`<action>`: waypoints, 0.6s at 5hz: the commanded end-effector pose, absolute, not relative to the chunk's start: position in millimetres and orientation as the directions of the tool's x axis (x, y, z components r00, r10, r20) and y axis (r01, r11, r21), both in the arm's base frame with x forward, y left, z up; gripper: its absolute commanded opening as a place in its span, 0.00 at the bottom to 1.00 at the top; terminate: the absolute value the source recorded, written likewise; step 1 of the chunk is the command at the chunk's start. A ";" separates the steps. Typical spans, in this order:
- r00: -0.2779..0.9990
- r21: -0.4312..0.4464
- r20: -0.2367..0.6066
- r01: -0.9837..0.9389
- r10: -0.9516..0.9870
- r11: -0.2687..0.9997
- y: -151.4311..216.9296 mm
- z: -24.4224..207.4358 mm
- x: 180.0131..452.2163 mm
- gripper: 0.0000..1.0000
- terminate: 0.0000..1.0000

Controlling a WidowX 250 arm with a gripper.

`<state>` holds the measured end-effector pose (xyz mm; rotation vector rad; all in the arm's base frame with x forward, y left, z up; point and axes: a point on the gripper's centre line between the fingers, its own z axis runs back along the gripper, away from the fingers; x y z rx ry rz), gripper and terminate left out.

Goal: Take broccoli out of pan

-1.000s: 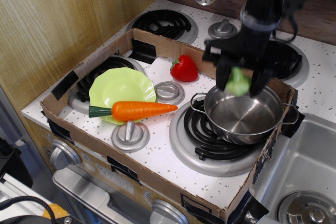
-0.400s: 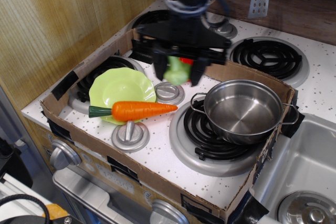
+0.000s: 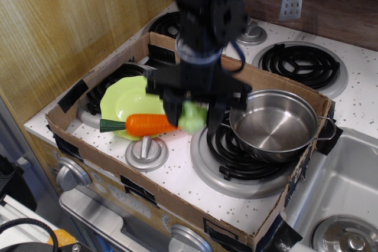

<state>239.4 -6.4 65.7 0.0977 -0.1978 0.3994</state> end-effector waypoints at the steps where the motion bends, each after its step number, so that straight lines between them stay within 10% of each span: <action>1: 0.879 0.048 0.185 -0.455 0.440 0.889 -14.7 39.2 230.7 0.00 0.00; 3: 0.843 0.045 0.247 -0.502 0.477 0.864 -15.3 15.1 217.8 0.00 0.00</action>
